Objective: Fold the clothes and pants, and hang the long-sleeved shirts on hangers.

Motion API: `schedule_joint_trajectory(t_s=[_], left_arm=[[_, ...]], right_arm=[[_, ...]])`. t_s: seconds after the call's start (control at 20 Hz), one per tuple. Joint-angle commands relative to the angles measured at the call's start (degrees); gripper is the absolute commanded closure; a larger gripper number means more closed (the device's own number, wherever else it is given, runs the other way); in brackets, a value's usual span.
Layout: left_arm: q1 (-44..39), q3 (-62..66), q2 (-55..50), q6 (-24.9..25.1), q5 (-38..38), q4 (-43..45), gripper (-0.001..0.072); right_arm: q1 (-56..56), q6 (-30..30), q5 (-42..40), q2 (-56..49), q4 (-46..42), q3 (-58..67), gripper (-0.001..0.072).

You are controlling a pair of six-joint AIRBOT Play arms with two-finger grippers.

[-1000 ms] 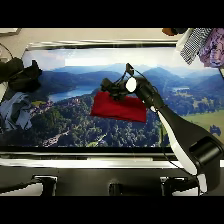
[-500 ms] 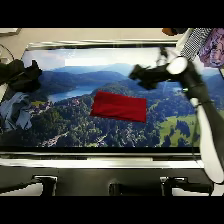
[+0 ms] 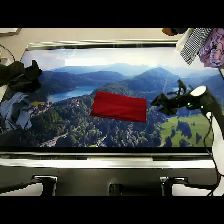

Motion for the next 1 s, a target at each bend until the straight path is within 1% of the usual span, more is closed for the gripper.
schedule_joint_trajectory(t_s=[0.0,0.1,0.15,0.3,0.5,0.55,0.6,0.65,0.7,0.75,0.8,0.85,0.9,0.95], left_arm=[[0.0,0.0,0.0,0.0,-0.1,0.0,0.0686],[0.0,0.0,0.0,0.0,-0.1,0.0,0.0686],[0.0,0.0,0.0,0.0,-0.1,0.0,0.0686],[0.0,0.0,0.0,0.0,-0.1,0.0,0.0686],[0.0,0.0,0.0,0.0,-0.1,0.0,0.0685],[0.0,0.0,0.0,0.0,-0.1,0.0,0.0686],[0.0,0.0,0.0,0.0,-0.1,0.0,0.0685],[0.0,0.0,0.0,0.0,-0.1,0.0,0.0685],[0.0,0.0,0.0,0.0,-0.1,0.0,0.0686],[0.0,0.0,0.0,0.0,-0.3,0.0,0.0686],[0.0,0.0,0.0,0.0,-0.5,0.0,0.0686],[0.0,0.0,0.0,0.0,-0.7,0.0,0.0686],[0.0,0.0,0.0,0.0,-1.0,0.0,0.0685],[0.0,0.0,0.0,0.0,-1.1,0.0,0.0685]], right_arm=[[-0.6,-5.7,-3.6,-3.0,6.2,-3.9,0.0127],[-0.6,-7.0,-5.3,-4.7,9.9,-3.9,0.0138],[-0.6,-8.2,-5.9,-5.6,12.2,-3.9,0.0186],[-0.6,-10.5,-6.1,-7.7,17.5,-3.9,0.0198],[0.9,-11.0,-6.3,-8.7,17.7,-3.9,0.0199],[2.3,-11.0,-6.8,-8.7,17.6,-3.9,0.0229],[3.6,-11.0,-7.5,-8.7,17.3,-3.9,0.0313],[4.4,-10.8,-8.4,-8.6,17.3,-3.9,0.0430],[4.7,-10.7,-8.9,-8.6,17.8,-3.8,0.0576],[4.7,-10.8,-8.9,-8.5,18.2,-3.3,0.0653],[4.7,-10.8,-8.7,-8.4,17.9,-2.1,0.0683],[4.7,-10.7,-8.2,-8.4,17.8,-0.2,0.0683],[4.7,-9.7,-8.1,-8.4,17.4,2.0,0.0684],[4.7,-7.0,-8.1,-8.4,15.3,4.8,0.0684]])
